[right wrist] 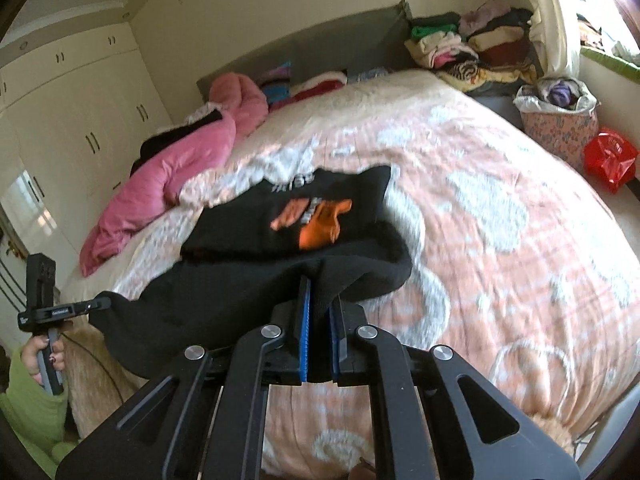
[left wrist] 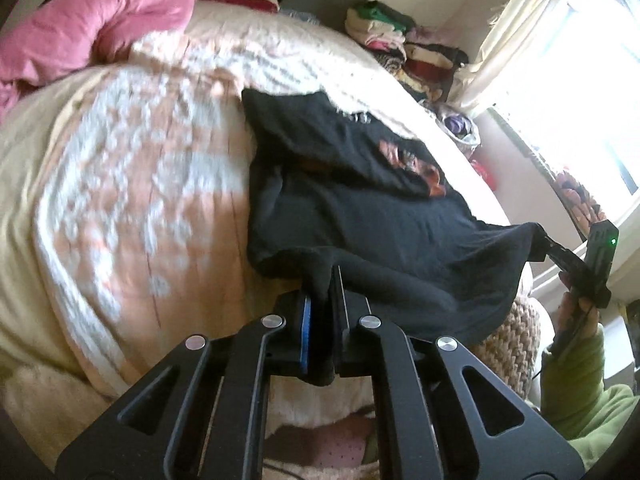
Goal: Fold small clothes
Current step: 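Lift the hem with both tools and fold it over toward the collar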
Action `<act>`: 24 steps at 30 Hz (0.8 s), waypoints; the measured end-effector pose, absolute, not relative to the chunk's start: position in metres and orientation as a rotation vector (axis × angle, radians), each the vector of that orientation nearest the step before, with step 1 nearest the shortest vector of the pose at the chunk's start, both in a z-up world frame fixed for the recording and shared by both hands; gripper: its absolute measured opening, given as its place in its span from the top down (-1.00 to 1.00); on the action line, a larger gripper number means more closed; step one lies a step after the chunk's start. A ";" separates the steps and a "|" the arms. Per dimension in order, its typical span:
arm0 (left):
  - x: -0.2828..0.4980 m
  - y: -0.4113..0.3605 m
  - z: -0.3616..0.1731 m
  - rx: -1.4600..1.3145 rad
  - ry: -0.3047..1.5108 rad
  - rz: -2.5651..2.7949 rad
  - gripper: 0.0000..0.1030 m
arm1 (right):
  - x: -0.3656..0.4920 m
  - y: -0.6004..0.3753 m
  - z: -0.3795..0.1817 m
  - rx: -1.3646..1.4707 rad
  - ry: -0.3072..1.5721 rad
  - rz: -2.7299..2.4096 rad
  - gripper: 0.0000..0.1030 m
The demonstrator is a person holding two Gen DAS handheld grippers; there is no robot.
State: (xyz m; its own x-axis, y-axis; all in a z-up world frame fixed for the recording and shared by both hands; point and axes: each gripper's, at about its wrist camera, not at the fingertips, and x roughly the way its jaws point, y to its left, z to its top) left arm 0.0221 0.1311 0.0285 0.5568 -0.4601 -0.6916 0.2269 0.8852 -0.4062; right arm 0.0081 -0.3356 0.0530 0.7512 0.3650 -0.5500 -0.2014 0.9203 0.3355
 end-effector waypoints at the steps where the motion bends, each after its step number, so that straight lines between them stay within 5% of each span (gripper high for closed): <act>1: 0.024 0.131 0.031 -0.289 0.887 -0.411 0.96 | 0.010 -0.337 0.056 0.264 0.642 0.307 0.87; 24: 0.110 0.129 0.088 -0.277 0.697 -0.361 0.96 | 0.081 -0.340 0.088 0.313 0.599 0.201 0.87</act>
State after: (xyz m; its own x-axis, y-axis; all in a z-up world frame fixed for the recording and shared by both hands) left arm 0.1100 0.1287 0.0877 0.7092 -0.4120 -0.5720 0.2296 0.9022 -0.3651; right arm 0.0810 -0.3399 0.0877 0.8087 0.2746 -0.5203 -0.0950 0.9337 0.3452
